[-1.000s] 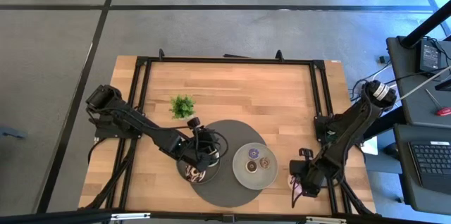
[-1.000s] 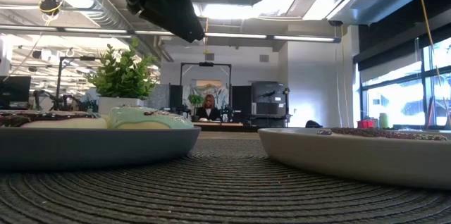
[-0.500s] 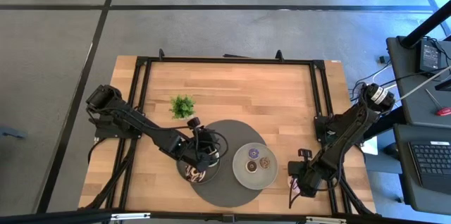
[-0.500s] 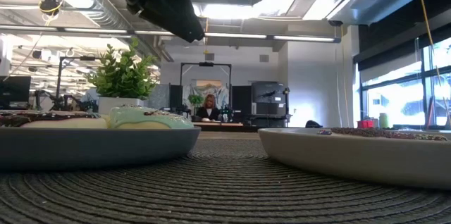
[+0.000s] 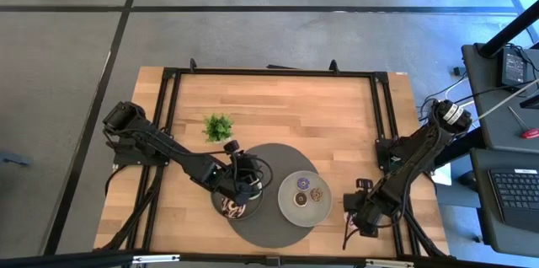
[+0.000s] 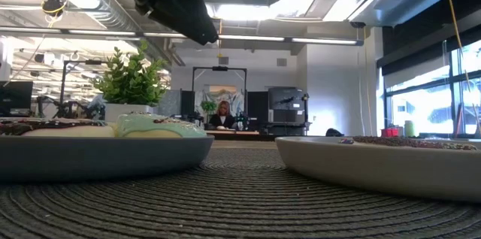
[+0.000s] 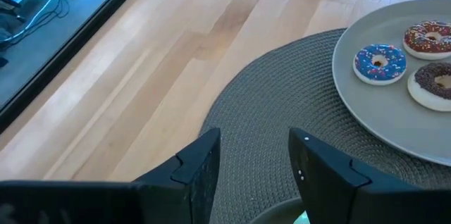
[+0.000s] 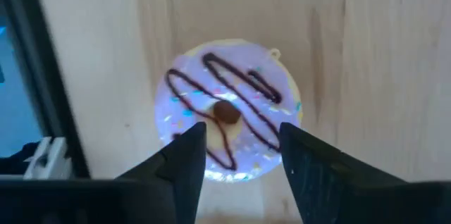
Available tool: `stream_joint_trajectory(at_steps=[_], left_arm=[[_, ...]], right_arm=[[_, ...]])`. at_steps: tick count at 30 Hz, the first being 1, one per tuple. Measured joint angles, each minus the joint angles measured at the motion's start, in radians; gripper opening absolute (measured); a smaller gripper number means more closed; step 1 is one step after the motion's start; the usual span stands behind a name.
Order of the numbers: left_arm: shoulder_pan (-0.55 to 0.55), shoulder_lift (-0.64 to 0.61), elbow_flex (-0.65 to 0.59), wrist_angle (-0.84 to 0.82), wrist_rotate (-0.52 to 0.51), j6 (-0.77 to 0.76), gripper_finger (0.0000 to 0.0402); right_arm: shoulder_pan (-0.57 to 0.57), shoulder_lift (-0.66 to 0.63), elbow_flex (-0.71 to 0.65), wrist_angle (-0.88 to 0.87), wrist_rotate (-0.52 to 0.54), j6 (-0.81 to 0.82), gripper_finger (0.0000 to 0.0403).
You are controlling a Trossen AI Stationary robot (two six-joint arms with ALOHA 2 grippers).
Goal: Pick & Place donuts
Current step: Put the large pink donut on the dark gray plate
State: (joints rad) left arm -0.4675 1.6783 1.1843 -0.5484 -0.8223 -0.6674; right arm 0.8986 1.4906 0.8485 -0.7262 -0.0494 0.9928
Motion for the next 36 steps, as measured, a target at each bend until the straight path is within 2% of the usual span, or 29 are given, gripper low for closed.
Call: stream_joint_trajectory(at_steps=[4,10,25,29,36], left_arm=[[0.0,0.0,0.0,0.0,-0.007,0.0,0.0161],[0.0,0.0,0.0,0.0,-0.007,0.0,0.0166],[0.0,0.0,0.0,-0.001,-0.006,0.0,0.0164],[0.0,0.0,0.0,0.0,-0.006,0.0,0.0166],[0.0,0.0,0.0,-0.001,-0.006,0.0,0.0162]], right_arm=[[0.002,0.0,0.027,-0.032,0.051,-0.016,0.019],[0.017,0.0,-0.019,0.02,0.188,-0.018,0.0186],[0.035,-0.001,-0.08,0.062,0.101,0.059,0.018],[0.035,-0.001,-0.08,0.065,0.1,0.061,0.016],[0.035,-0.001,-0.08,0.074,0.081,0.054,0.0086]])
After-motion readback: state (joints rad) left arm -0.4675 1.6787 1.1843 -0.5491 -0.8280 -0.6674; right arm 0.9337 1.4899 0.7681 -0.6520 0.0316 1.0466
